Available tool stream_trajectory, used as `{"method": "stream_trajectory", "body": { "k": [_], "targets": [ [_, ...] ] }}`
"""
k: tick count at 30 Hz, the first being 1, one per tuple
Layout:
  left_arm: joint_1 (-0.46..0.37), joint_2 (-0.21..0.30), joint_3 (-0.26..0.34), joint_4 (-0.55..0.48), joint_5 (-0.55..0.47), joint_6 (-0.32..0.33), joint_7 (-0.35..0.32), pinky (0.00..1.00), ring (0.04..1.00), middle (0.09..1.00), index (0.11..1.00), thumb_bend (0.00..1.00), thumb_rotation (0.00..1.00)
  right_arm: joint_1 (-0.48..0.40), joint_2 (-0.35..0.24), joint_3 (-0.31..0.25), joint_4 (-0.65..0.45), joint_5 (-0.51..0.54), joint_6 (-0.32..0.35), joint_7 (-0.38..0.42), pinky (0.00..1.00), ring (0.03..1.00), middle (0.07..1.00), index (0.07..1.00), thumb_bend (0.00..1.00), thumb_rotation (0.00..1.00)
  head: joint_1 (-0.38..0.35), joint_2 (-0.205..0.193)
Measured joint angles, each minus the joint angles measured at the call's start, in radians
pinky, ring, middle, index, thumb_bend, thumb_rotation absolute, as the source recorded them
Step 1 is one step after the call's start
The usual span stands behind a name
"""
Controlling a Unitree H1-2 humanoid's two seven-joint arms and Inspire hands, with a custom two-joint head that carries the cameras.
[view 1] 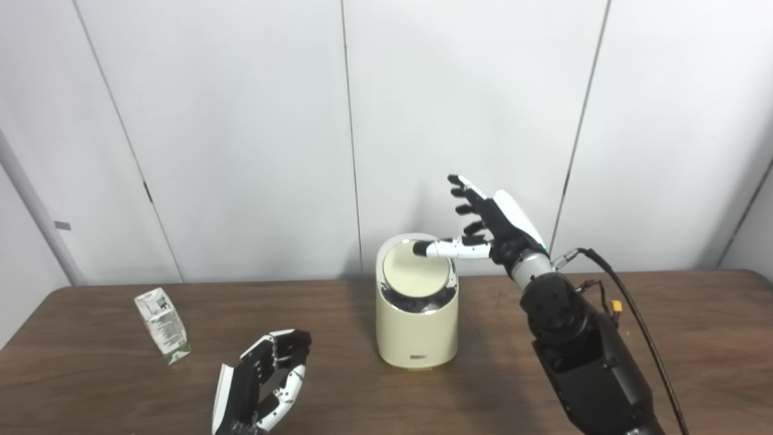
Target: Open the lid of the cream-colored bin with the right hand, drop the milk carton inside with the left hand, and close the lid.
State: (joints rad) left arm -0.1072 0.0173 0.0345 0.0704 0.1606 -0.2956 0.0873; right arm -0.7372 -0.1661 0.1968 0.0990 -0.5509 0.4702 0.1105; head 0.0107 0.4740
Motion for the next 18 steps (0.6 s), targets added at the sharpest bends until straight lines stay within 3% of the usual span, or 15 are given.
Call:
{"method": "stream_trajectory", "body": {
  "k": [7, 18],
  "targets": [
    [-0.001, -0.007, 0.0, 0.0, 0.007, 0.002, 0.007, 0.6, 0.663, 0.671, 0.664, 0.21, 0.22, -0.005, 0.008, 0.014, 0.087, -0.004, -0.022, -0.024, 0.75, 0.896, 0.949, 0.942, 0.91, 0.36, 0.003, 0.0],
    [-0.001, -0.008, -0.008, -0.001, 0.008, 0.006, 0.012, 0.6, 0.66, 0.668, 0.662, 0.21, 0.22, -0.02, 0.007, 0.034, 0.125, -0.007, -0.042, -0.038, 0.76, 0.898, 0.943, 0.94, 0.89, 0.25, -0.002, 0.003]
  ]
}}
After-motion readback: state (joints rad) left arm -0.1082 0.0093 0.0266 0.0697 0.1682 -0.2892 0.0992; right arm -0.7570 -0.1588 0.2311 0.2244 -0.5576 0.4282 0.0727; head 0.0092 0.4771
